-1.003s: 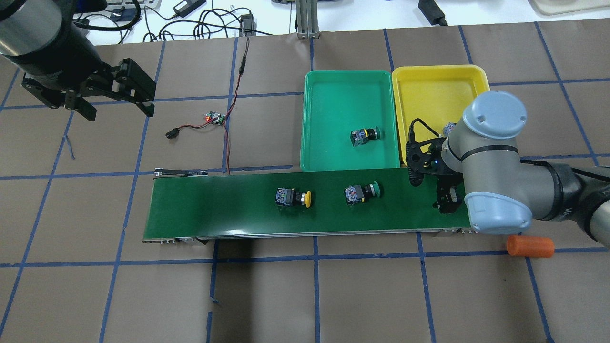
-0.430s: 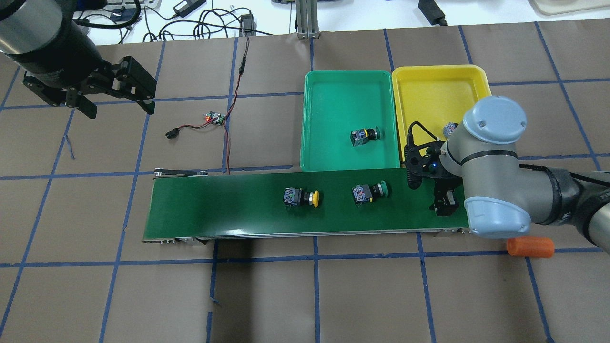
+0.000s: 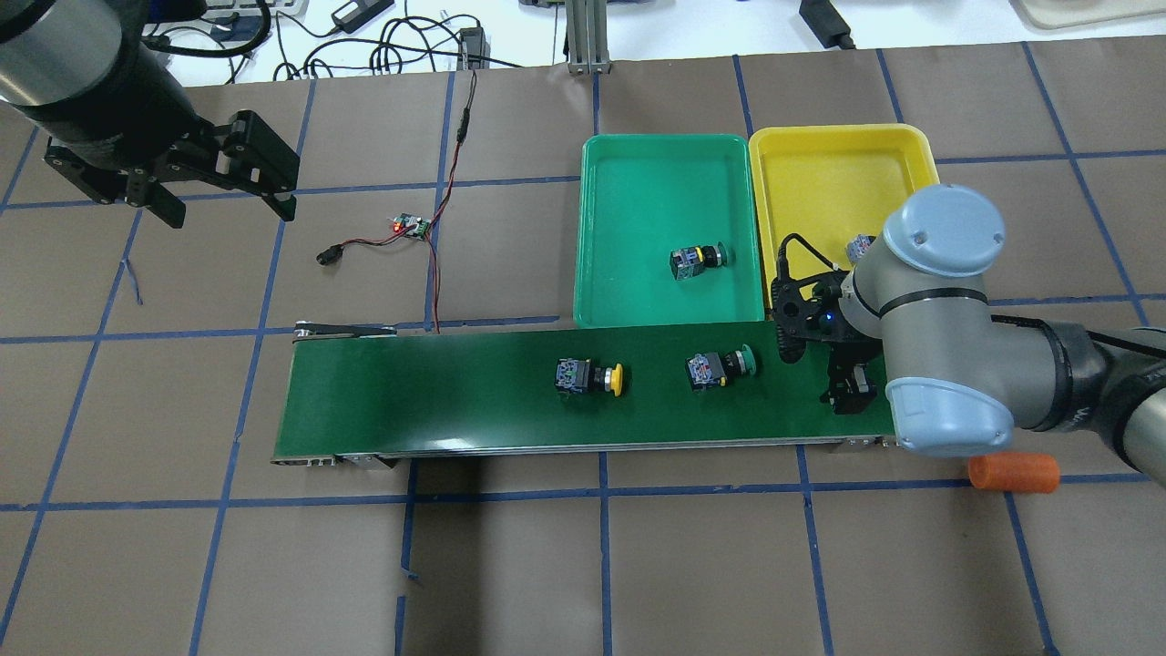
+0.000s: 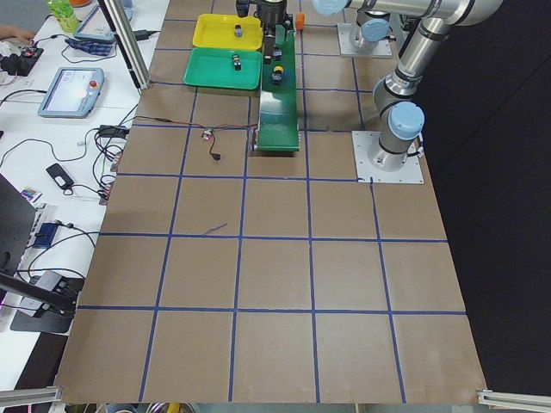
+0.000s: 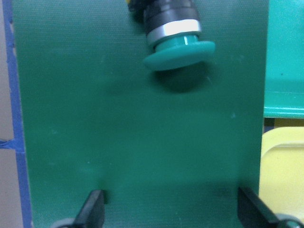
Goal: Sort buttons by color to trays
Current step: 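Return the right gripper to the belt end and wait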
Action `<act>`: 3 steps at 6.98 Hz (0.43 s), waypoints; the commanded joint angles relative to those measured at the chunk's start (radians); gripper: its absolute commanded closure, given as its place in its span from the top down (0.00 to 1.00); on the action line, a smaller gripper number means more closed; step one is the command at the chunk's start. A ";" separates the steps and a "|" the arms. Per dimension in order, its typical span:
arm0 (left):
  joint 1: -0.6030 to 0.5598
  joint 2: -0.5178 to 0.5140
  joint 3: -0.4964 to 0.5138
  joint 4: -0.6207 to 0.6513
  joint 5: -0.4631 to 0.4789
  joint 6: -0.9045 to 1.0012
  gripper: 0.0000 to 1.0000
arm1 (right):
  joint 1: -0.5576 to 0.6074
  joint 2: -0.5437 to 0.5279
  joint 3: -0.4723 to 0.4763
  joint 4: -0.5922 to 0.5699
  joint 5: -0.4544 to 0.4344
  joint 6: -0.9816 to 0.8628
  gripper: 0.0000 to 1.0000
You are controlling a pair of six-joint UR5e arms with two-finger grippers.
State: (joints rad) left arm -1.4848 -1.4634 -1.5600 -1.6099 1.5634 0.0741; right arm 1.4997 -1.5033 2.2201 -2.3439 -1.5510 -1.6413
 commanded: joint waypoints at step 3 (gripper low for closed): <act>0.000 0.000 0.004 0.004 0.004 0.006 1.00 | 0.008 -0.001 0.001 0.000 0.003 0.004 1.00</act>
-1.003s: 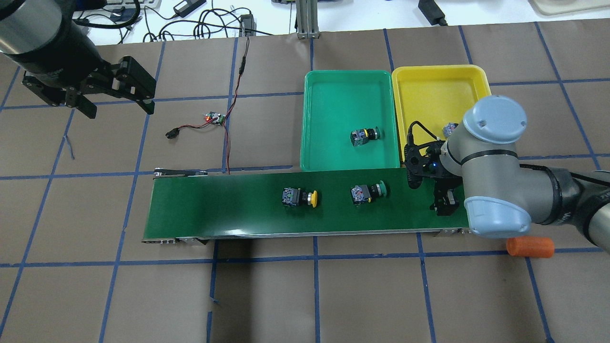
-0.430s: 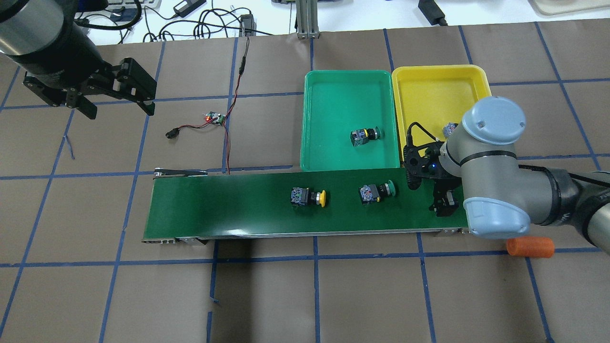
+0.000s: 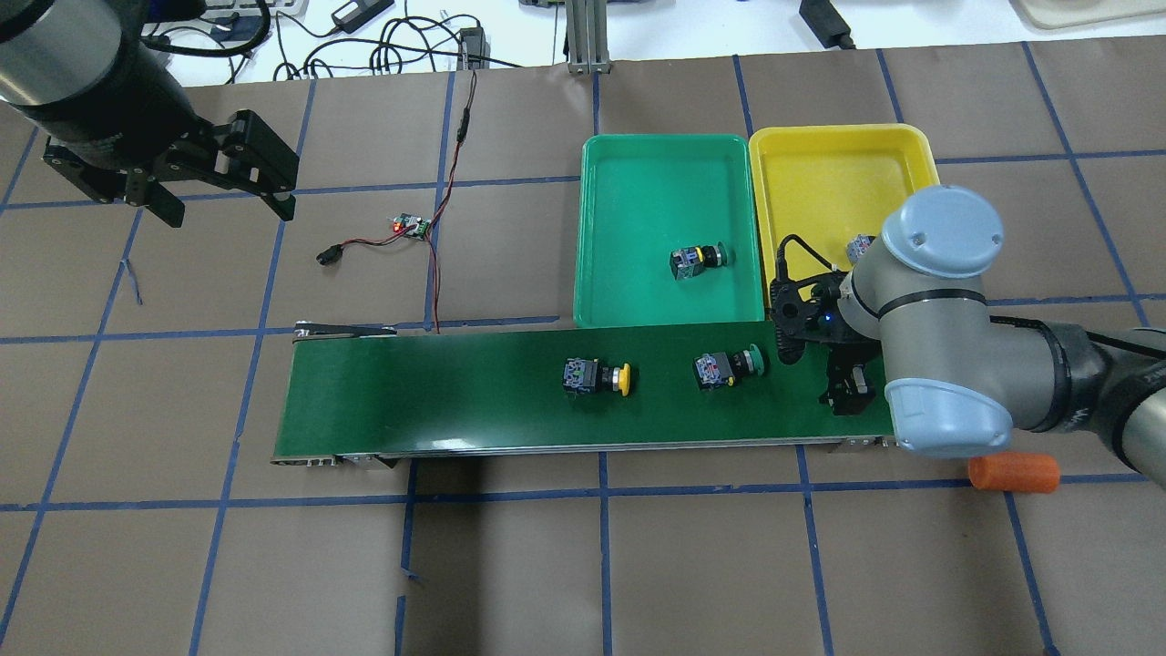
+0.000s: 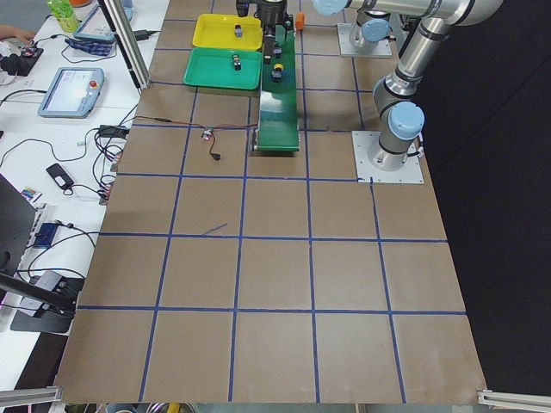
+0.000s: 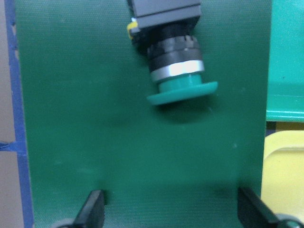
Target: Sort buttons by color to trays
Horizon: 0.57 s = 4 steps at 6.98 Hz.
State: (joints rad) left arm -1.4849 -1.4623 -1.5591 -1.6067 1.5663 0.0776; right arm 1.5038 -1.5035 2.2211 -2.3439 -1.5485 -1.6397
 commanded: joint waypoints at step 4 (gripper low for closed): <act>0.006 -0.010 0.001 0.008 0.009 -0.036 1.00 | 0.062 -0.003 -0.001 -0.009 0.001 0.017 1.00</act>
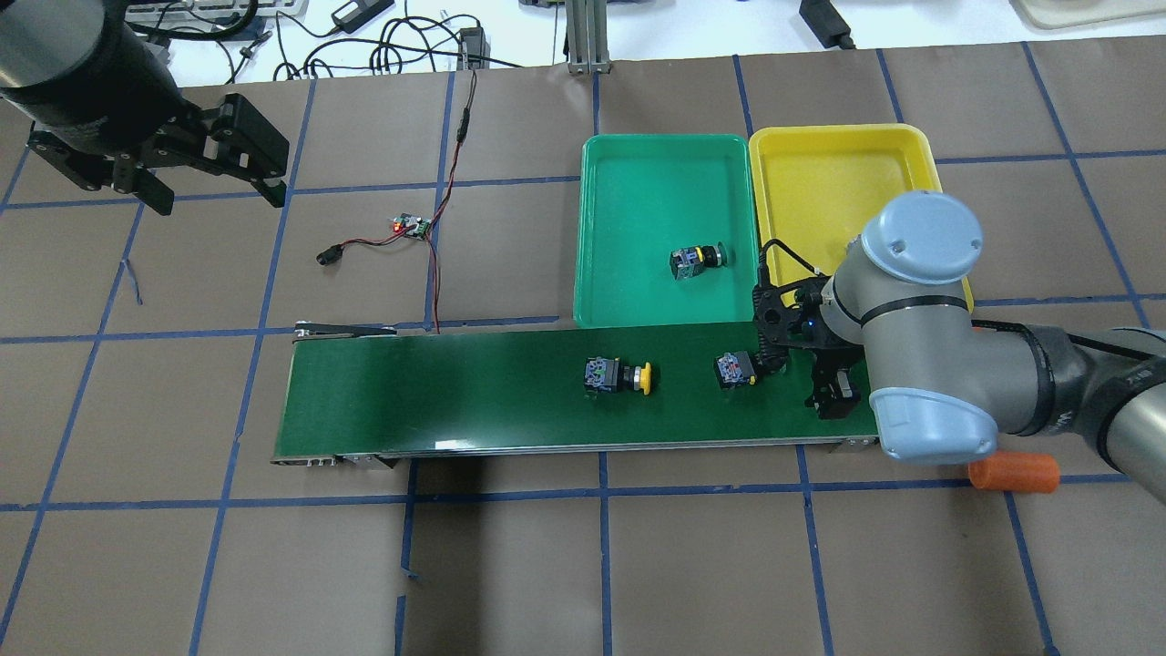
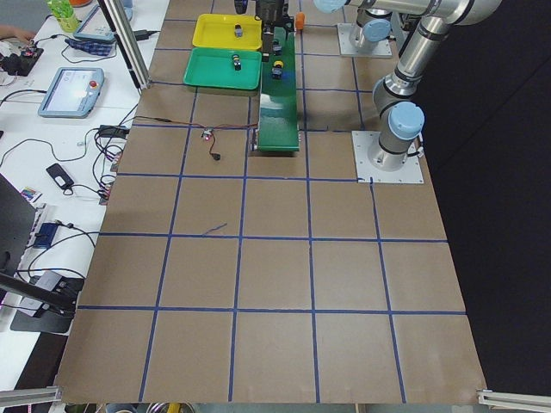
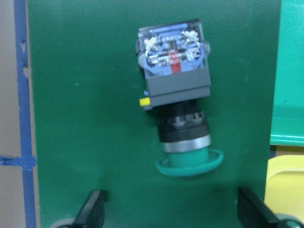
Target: Sort buttons by color to trays
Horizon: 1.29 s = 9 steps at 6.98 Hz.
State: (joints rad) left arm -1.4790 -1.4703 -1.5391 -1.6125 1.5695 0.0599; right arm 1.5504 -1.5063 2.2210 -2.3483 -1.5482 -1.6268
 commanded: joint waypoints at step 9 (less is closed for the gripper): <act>-0.001 -0.012 -0.097 0.089 0.004 0.046 1.00 | 0.045 0.015 -0.009 -0.062 -0.004 0.013 0.29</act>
State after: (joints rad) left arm -1.4790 -1.4904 -1.6078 -1.5295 1.5780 0.1064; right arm 1.5953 -1.4915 2.2127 -2.4037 -1.5522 -1.6118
